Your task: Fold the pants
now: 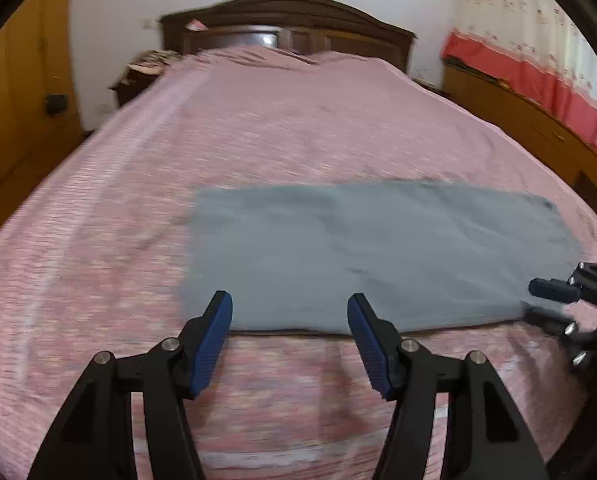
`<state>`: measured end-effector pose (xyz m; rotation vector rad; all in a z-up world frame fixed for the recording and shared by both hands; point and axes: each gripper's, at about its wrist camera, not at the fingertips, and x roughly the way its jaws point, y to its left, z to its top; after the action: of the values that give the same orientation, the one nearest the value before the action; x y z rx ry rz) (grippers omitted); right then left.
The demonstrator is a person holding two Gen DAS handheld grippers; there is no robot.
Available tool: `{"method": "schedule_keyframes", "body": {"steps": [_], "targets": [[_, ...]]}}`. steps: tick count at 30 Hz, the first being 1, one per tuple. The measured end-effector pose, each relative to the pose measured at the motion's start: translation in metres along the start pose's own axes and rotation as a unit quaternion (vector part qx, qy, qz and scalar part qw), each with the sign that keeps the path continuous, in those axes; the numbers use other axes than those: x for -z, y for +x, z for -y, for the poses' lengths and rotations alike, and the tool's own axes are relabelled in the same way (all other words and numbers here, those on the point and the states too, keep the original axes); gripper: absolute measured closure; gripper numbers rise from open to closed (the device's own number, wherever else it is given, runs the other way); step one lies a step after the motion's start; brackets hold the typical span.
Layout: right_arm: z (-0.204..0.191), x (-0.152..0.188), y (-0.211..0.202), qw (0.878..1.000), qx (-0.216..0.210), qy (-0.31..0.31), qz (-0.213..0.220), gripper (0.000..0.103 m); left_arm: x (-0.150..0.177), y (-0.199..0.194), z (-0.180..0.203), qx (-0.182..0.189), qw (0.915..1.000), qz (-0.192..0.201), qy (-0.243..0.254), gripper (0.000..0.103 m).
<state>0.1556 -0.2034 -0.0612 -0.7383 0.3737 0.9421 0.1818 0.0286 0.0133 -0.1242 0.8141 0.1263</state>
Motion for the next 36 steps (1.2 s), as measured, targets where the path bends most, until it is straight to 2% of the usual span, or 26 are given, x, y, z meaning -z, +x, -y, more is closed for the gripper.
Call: {"method": "schedule_keyframes", "body": {"steps": [2,4,6,9,12,16,19,21,23,25,26,27,29,31,33,35,36], "targets": [[-0.023,-0.001,0.020,0.995,0.056,-0.082,-0.017,0.072,0.000,0.008,0.010,0.012,0.9999,-0.012,0.002,0.039],[-0.026,-0.003,0.026,0.993,0.075,-0.094,-0.009,0.073,0.001,0.018,0.018,0.019,0.9995,-0.024,-0.005,0.040],[-0.012,-0.009,0.027,0.996,0.068,-0.057,-0.006,0.080,-0.002,0.025,0.022,0.016,0.9995,-0.028,-0.006,0.040],[0.020,-0.010,0.023,0.999,0.019,0.030,0.007,0.080,0.000,0.029,0.024,0.010,0.9995,-0.030,-0.006,0.040],[0.042,-0.008,0.026,0.996,-0.016,0.093,0.003,0.080,-0.001,0.027,0.021,0.016,0.9993,-0.030,-0.012,0.040],[0.043,-0.013,0.031,0.995,-0.014,0.101,0.002,0.082,0.001,0.025,0.023,0.016,0.9994,-0.031,-0.007,0.040],[0.041,-0.018,0.027,0.994,-0.008,0.107,0.018,0.086,0.002,0.021,0.027,0.013,0.9993,-0.034,0.000,0.040],[0.042,-0.020,0.025,0.993,-0.007,0.116,0.026,0.086,0.004,0.015,0.030,0.029,0.9988,-0.039,-0.002,0.040],[0.041,-0.019,0.025,0.993,-0.009,0.115,0.024,0.089,0.007,0.007,0.033,0.060,0.9973,-0.043,-0.008,0.040],[0.040,-0.020,0.026,0.994,-0.010,0.109,0.024,0.093,0.010,0.001,0.035,0.111,0.9921,-0.053,-0.021,0.040],[0.038,-0.021,0.027,0.994,-0.009,0.105,0.023,0.095,0.012,0.001,0.035,0.147,0.9863,-0.062,-0.039,0.040],[0.038,-0.021,0.028,0.994,-0.008,0.102,0.022,0.096,0.016,0.008,0.036,0.211,0.9703,-0.088,-0.079,0.040],[0.036,-0.021,0.024,0.995,0.000,0.097,0.031,0.097,0.023,0.022,0.042,0.267,0.9479,-0.124,-0.122,0.039],[0.034,-0.021,0.019,0.995,0.005,0.095,0.043,0.097,0.023,0.026,0.046,0.266,0.9479,-0.118,-0.130,0.040],[0.034,-0.021,0.016,0.994,0.004,0.095,0.049,0.097,0.019,0.025,0.042,0.289,0.9388,-0.100,-0.158,0.039],[0.034,-0.021,0.017,0.994,0.004,0.095,0.047,0.097,0.016,0.025,0.032,0.297,0.9315,-0.086,-0.191,0.039],[0.034,-0.022,0.017,0.995,0.003,0.094,0.046,0.097,0.017,0.026,0.028,0.293,0.9308,-0.084,-0.201,0.039]]}}
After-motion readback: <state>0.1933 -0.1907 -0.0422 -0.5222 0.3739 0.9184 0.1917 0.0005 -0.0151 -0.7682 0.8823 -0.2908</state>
